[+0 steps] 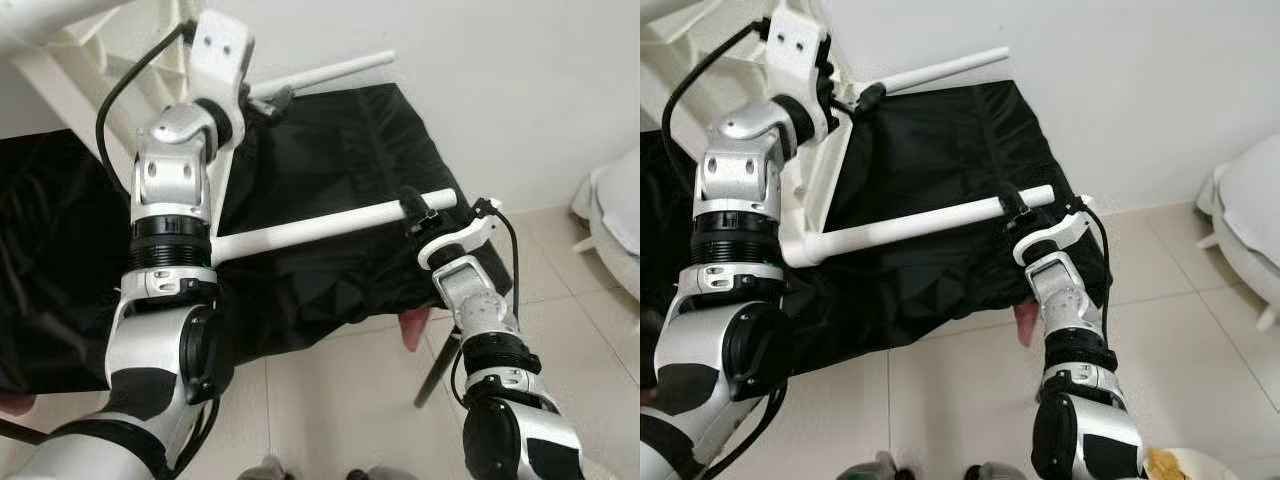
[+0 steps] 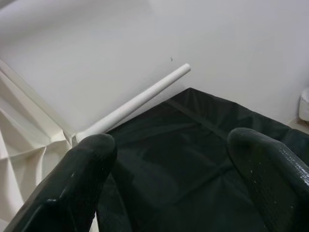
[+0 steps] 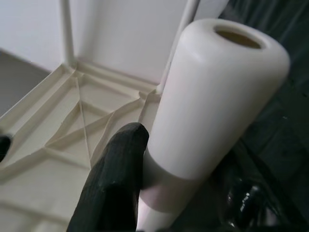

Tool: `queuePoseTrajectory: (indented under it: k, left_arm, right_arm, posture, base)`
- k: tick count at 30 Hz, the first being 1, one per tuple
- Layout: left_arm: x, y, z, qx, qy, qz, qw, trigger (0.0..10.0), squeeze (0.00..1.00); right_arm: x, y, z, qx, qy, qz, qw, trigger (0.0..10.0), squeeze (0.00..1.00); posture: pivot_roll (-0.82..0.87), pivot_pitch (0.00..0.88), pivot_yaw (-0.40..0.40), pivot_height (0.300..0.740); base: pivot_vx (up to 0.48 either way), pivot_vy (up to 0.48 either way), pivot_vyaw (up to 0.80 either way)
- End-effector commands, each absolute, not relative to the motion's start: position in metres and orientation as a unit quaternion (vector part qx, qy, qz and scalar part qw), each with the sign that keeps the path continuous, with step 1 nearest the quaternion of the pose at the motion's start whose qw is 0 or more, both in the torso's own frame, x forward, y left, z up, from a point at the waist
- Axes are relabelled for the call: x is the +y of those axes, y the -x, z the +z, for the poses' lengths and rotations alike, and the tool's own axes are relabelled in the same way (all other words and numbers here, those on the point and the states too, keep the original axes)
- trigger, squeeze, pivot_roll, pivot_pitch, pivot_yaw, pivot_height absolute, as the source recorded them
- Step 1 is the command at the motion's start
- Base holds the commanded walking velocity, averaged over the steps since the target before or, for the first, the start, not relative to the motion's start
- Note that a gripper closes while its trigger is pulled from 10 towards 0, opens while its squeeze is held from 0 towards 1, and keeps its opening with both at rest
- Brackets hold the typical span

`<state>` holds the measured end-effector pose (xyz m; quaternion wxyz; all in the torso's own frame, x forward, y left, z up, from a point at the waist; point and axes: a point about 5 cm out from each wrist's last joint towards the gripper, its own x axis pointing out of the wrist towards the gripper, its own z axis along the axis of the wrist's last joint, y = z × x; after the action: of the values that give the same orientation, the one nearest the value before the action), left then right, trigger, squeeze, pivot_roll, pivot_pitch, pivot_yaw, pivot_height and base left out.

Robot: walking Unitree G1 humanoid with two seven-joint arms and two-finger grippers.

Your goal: Building children table

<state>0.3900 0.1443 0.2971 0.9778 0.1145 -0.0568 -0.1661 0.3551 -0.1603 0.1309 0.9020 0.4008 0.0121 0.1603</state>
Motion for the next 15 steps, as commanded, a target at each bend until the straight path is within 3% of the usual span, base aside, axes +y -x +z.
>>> queuePoseTrajectory:
  k: [1,15]
  left_arm:
    - [0.171,-0.392,0.296,-0.068,-0.096,0.086,0.989,10.0,0.00]
    - [0.177,-0.389,0.298,-0.070,-0.088,0.093,0.989,10.0,0.00]
  right_arm:
    - [-0.173,-0.327,0.065,0.183,-0.246,0.107,0.946,10.0,0.00]
    - [-0.161,-0.313,0.073,0.168,-0.218,0.217,0.937,10.0,0.00]
  posture:
    - [0.04,0.052,0.011,0.740]
    - [0.04,0.055,-0.009,0.740]
  base:
    - [0.000,0.000,0.00]
    - [0.000,0.000,0.00]
